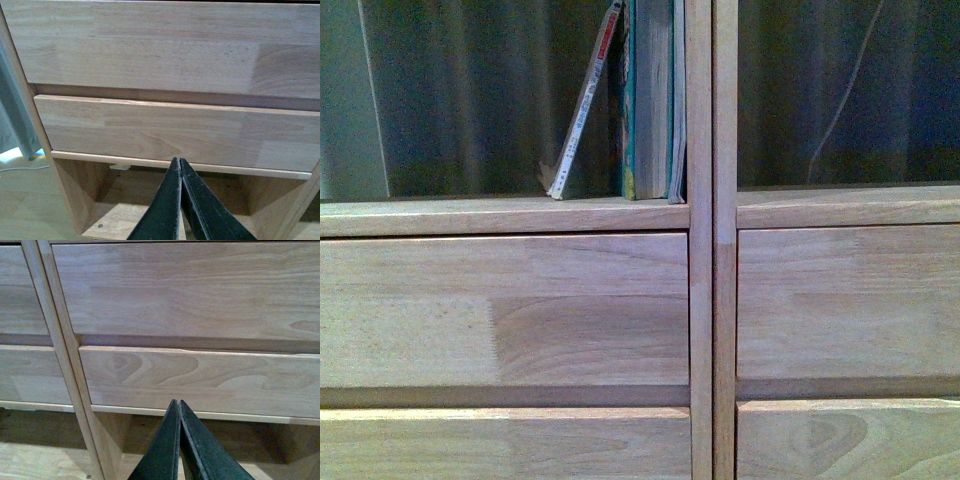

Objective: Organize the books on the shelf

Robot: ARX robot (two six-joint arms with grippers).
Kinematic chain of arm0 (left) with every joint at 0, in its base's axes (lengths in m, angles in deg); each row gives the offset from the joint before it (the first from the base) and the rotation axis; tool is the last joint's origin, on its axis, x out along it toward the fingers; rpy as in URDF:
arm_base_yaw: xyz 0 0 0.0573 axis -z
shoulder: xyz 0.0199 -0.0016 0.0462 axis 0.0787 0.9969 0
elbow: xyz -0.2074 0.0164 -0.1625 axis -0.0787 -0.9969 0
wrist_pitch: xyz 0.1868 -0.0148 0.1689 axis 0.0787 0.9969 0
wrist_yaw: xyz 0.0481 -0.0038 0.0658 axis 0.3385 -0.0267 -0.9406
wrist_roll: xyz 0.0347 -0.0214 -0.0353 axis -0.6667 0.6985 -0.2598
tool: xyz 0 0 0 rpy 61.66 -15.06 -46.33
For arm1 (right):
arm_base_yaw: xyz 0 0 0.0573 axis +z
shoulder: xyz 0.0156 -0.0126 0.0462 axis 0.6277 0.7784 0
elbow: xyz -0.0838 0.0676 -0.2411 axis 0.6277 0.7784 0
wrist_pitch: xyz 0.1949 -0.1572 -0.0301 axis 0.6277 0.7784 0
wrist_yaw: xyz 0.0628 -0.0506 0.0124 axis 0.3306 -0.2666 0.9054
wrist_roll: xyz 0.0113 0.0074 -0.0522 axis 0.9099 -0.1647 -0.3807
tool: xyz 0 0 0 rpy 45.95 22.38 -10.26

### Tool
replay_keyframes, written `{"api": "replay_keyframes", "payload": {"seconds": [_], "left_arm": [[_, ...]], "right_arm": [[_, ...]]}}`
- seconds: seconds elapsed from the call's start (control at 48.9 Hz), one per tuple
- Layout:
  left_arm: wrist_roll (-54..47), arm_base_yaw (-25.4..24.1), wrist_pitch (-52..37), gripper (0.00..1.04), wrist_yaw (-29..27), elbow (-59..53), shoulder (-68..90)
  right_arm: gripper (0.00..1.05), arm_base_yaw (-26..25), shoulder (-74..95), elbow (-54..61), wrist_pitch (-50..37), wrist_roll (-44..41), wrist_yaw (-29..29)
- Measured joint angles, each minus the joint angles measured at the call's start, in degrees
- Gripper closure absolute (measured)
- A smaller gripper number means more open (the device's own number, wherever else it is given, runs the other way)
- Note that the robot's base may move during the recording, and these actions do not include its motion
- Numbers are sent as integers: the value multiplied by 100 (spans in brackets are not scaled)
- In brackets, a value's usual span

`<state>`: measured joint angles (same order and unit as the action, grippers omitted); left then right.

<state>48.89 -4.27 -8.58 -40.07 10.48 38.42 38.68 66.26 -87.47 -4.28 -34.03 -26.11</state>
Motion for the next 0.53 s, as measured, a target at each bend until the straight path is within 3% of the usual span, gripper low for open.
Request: {"api": "replay_keyframes", "payload": {"seconds": [0.307,0.388,0.531], "left_arm": [[0,0,9,102,0,2,-7],[4,0,9,100,-2,0,-7],[0,0,9,69,-2,2,-7]], "right_arm": [[100,0,0,0,0,-4,0],[88,0,0,0,0,-2,0],[57,0,0,0,0,-2,0]]}}
